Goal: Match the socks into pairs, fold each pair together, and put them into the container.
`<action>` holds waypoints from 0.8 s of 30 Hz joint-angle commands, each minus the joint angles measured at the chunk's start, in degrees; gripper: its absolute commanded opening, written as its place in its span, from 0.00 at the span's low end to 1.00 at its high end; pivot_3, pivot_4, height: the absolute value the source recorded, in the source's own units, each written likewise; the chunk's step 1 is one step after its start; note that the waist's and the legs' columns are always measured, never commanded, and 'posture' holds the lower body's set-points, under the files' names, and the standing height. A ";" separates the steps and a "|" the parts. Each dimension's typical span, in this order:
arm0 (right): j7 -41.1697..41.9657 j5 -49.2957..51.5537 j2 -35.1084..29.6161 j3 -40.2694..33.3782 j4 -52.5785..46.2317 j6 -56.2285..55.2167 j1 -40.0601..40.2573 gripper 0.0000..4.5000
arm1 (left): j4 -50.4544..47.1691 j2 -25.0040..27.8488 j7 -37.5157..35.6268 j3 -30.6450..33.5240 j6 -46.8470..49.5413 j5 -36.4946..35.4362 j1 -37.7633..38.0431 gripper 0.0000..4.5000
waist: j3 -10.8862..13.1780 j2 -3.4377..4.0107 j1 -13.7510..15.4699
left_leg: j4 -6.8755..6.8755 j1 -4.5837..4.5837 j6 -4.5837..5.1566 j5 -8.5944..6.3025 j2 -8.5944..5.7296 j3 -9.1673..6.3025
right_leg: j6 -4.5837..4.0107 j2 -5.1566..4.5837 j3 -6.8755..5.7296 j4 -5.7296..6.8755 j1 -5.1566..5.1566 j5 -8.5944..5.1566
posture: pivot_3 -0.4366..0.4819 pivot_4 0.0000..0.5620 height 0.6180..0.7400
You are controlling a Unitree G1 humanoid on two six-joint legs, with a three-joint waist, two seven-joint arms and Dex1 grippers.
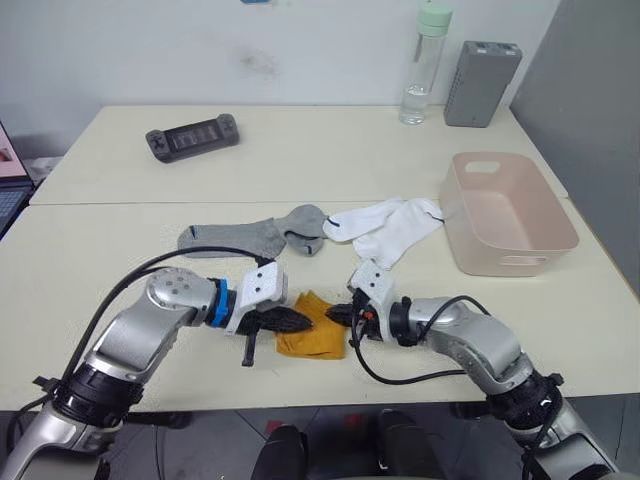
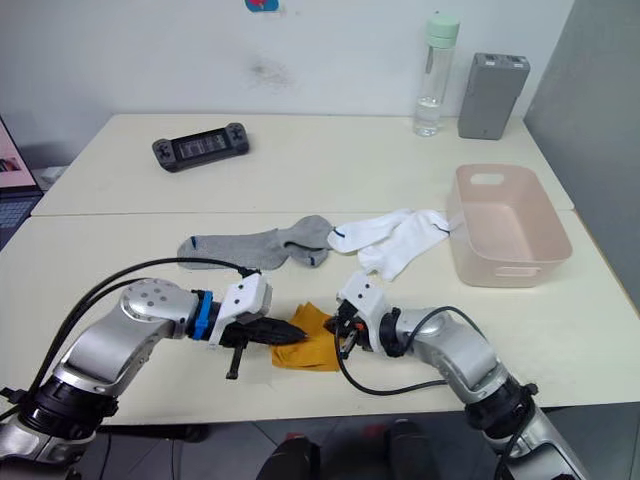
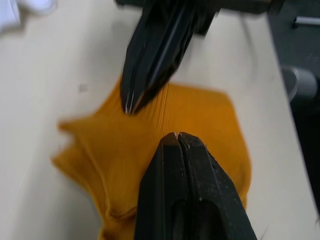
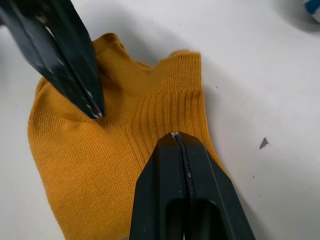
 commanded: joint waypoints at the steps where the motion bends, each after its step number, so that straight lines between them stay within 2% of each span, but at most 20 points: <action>1: 0.64 -1.67 0.52 0.63 0.03 -0.96 -0.22 0.01 | 2.44 1.42 0.33 0.56 -2.83 2.28 2.70 0.00 | 0.00 0.00 0.09 | 0.00 0.00 0.00 0.00 0.00 -0.01 | -0.01 0.00 -0.01 0.00 0.00 0.00 | 0.48 0.27 1.00; 5: 1.21 -2.95 0.63 0.30 0.05 -1.89 0.30 0.01 | 4.59 -0.46 3.07 1.57 -1.74 1.78 4.88 0.00 | -0.03 0.03 0.10 | 0.01 0.07 0.00 0.00 0.00 -0.03 | 0.05 -0.01 -0.02 0.00 0.07 -0.03 | 0.48 0.27 1.00; 9: 2.39 -2.01 0.97 -2.30 -2.00 -4.35 0.79 0.01 | 0.50 -2.18 3.49 3.92 2.77 -2.84 5.07 0.00 | -0.03 0.03 0.11 | 0.01 0.10 0.00 0.00 0.00 -0.04 | 0.06 -0.01 -0.02 0.03 0.09 -0.04 | 0.48 0.27 1.00; 13: 4.18 -0.64 -0.04 -4.30 -4.40 -4.03 1.21 0.01 | -2.86 -1.65 2.89 6.12 7.50 -6.74 3.69 0.00 | -0.02 0.03 0.10 | 0.03 0.05 0.00 0.00 -0.01 -0.05 | 0.07 -0.01 -0.03 0.02 0.08 -0.03 | 0.48 0.27 1.00; 17: 8.06 1.44 -4.46 -6.29 -9.07 -2.84 1.66 0.01 | -9.41 1.88 0.10 9.80 21.18 -17.86 -3.60 0.00 | 0.07 -0.09 0.62 | 0.06 -0.09 0.00 0.00 -0.01 -0.19 | 0.06 -0.01 -0.16 0.01 0.03 -0.03 | 0.48 0.27 1.00; 22: 11.26 -0.59 -6.70 -2.55 -7.76 -4.60 0.51 0.01 | -6.38 -1.85 5.54 6.37 21.39 -14.11 -8.53 0.00 | 0.05 -0.05 0.37 | 0.03 0.04 0.00 0.00 -0.04 -0.07 | 0.08 -0.02 -0.07 -0.02 0.12 -0.04 | 0.48 0.27 1.00; 24: 12.31 -1.15 -6.38 -0.97 -7.20 -4.96 -0.11 0.01 | -4.61 -1.84 5.33 3.13 17.07 -9.57 -8.25 0.00 | 0.06 -0.05 -0.08 | 0.04 0.04 0.00 0.00 -0.02 -0.06 | 0.07 0.00 -0.05 0.00 0.10 -0.04 | 0.48 0.27 1.00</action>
